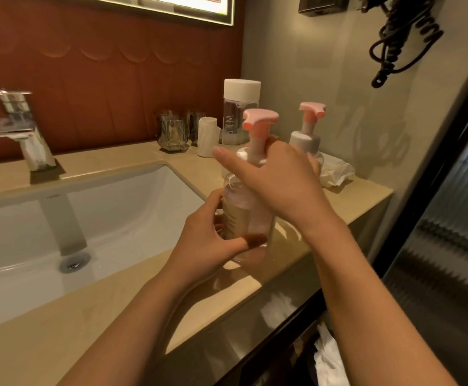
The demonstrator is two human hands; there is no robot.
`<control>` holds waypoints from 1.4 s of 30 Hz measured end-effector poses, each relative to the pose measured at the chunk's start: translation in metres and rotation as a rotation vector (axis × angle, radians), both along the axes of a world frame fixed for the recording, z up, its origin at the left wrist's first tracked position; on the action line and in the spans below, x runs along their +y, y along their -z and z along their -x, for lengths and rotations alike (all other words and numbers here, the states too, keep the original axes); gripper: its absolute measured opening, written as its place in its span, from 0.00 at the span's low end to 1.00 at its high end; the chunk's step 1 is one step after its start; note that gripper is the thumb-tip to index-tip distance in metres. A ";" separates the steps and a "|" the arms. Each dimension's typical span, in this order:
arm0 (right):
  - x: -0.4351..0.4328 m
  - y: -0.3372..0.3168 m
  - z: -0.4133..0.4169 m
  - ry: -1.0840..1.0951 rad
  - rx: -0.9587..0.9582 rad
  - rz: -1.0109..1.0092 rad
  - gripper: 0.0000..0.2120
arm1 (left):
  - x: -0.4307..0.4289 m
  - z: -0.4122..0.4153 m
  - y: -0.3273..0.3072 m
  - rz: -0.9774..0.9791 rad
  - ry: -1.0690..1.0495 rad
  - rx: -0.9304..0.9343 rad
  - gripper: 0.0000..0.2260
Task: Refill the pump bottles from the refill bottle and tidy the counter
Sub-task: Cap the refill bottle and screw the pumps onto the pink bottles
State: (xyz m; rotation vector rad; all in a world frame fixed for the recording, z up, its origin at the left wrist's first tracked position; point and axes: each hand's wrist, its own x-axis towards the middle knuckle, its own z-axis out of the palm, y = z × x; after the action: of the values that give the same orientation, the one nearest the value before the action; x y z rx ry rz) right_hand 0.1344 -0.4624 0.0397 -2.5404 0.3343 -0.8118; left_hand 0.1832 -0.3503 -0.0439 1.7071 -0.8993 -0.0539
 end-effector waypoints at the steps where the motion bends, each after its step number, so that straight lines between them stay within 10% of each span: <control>1: -0.006 -0.005 0.004 -0.094 0.074 -0.075 0.23 | 0.000 0.000 0.000 -0.002 0.002 -0.003 0.26; 4: -0.027 -0.022 0.009 -0.456 0.274 -0.382 0.33 | 0.001 -0.001 -0.001 -0.003 0.011 -0.008 0.26; 14: -0.052 -0.012 -0.027 -0.855 0.312 -0.488 0.13 | 0.001 0.000 -0.003 -0.031 -0.022 -0.023 0.27; 23: -0.023 0.003 -0.012 -0.387 -0.050 -0.423 0.13 | 0.001 0.000 -0.001 -0.038 -0.084 -0.109 0.27; 30: -0.006 0.012 -0.010 0.057 -0.174 0.076 0.20 | -0.001 0.001 0.000 -0.033 -0.076 -0.090 0.27; 36: -0.035 -0.008 -0.003 -0.597 0.045 -0.503 0.24 | 0.000 0.001 0.000 -0.017 -0.061 -0.100 0.31; 42: -0.052 -0.015 -0.019 -0.816 0.218 -0.509 0.17 | -0.001 0.000 -0.001 -0.024 -0.061 -0.095 0.32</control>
State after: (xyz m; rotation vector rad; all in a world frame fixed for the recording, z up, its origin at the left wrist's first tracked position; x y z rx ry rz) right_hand 0.1534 -0.5142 0.0547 -1.9963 -0.3788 -0.1086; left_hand 0.1831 -0.3511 -0.0429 1.7704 -0.9189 0.0577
